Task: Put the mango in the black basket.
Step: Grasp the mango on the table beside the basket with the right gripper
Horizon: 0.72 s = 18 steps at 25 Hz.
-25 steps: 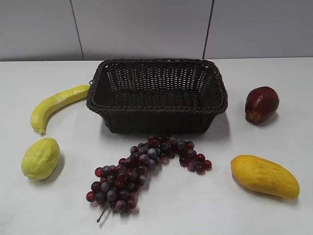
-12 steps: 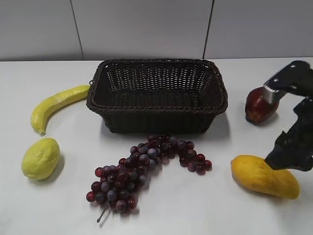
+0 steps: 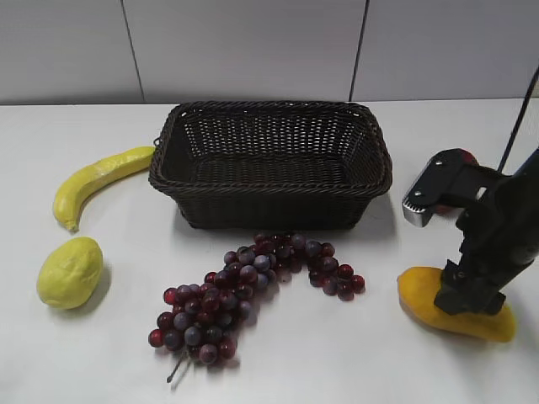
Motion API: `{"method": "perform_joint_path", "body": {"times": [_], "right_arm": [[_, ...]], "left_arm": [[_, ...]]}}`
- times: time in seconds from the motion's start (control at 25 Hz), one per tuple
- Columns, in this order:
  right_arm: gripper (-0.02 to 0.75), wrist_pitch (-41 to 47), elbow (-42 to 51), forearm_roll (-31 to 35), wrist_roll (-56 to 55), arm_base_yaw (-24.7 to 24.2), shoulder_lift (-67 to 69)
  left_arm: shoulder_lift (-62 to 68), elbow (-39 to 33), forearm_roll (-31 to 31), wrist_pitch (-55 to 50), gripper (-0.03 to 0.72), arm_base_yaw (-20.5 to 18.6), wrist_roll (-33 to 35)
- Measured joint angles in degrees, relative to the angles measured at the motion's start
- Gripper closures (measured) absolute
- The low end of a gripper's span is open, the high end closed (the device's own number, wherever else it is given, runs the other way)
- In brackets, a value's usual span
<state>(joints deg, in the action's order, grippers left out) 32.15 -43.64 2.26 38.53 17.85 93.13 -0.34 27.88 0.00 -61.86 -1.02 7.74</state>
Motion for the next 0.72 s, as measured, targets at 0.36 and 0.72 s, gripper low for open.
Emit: {"method": "perform_joint_path", "body": {"times": [0.36,0.72], "right_arm": [[0.102,-3.4,0.0,1.8,0.2,0.1,7.0],[0.153,7.9,-8.3,2.7,-1.4,0.1,7.1]], "left_arm": [[0.0,0.0,0.0,0.0,0.133,0.0,0.0],[0.0,0.0,0.0,0.0,0.133,0.0,0.0]]}}
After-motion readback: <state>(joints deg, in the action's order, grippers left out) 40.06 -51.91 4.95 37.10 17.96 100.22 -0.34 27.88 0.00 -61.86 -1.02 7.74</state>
